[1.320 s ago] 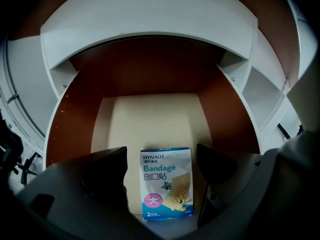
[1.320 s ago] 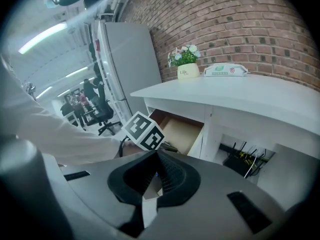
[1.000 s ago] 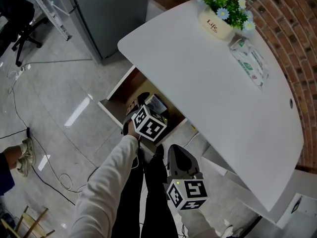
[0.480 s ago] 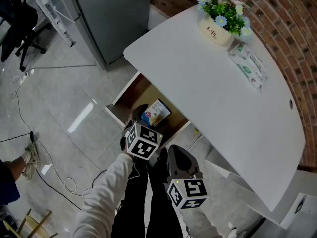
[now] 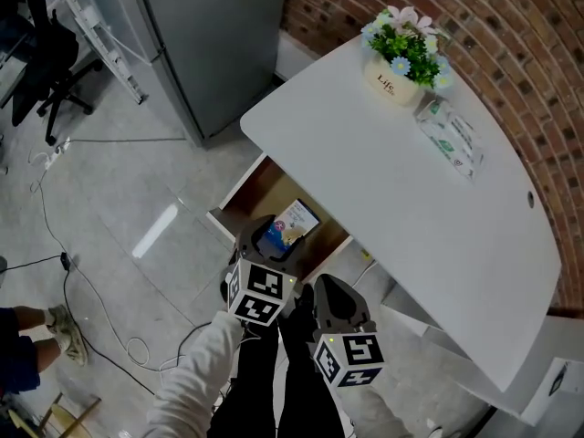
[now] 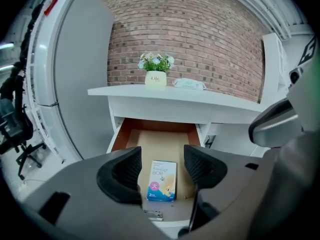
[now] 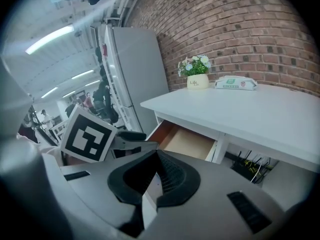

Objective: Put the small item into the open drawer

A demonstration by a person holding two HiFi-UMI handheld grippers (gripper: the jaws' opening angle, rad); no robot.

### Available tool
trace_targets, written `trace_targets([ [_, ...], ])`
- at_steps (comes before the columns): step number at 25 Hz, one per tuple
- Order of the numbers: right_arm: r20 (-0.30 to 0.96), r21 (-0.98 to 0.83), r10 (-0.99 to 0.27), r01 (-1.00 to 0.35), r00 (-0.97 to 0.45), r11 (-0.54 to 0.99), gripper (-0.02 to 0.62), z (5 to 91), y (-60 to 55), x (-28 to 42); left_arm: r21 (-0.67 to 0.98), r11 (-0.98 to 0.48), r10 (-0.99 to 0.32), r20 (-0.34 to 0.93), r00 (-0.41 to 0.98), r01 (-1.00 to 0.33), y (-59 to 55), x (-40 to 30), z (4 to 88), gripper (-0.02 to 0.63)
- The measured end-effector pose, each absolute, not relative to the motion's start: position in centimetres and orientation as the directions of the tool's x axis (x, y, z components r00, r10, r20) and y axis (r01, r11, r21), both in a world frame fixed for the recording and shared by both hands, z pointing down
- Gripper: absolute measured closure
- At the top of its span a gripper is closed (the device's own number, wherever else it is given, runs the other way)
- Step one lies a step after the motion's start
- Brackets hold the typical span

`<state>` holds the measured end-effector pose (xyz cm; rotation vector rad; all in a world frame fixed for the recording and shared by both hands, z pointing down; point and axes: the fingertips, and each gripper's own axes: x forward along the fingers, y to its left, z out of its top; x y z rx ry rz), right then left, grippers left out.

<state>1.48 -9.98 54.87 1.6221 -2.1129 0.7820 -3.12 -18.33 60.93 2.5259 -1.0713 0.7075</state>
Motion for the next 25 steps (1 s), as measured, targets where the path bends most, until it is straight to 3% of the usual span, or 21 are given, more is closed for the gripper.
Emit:
trace_targets([
  [6, 0.575, -0.195, -0.771, -0.961, -0.274, 0.197, 0.569, 53.1, -10.6, 1.2, 0.106, -0.644, -0.612, 0.523, 0.593, -0.758, -17.4, -5.1, 58.1, 0.362],
  [14, 0.561, -0.175, -0.774, -0.956, -0.294, 0.237, 0.569, 50.7, -10.7, 0.7, 0.061, -0.585, -0.683, 0.502, 0.531, -0.809, -16.7, -8.0, 54.1, 0.488],
  [25, 0.526, -0.176, -0.793, -0.952, -0.307, 0.251, 0.569, 46.3, -10.1, 0.9, 0.092, -0.539, -0.730, 0.446, 0.519, -0.837, -14.9, -11.1, 48.2, 0.556],
])
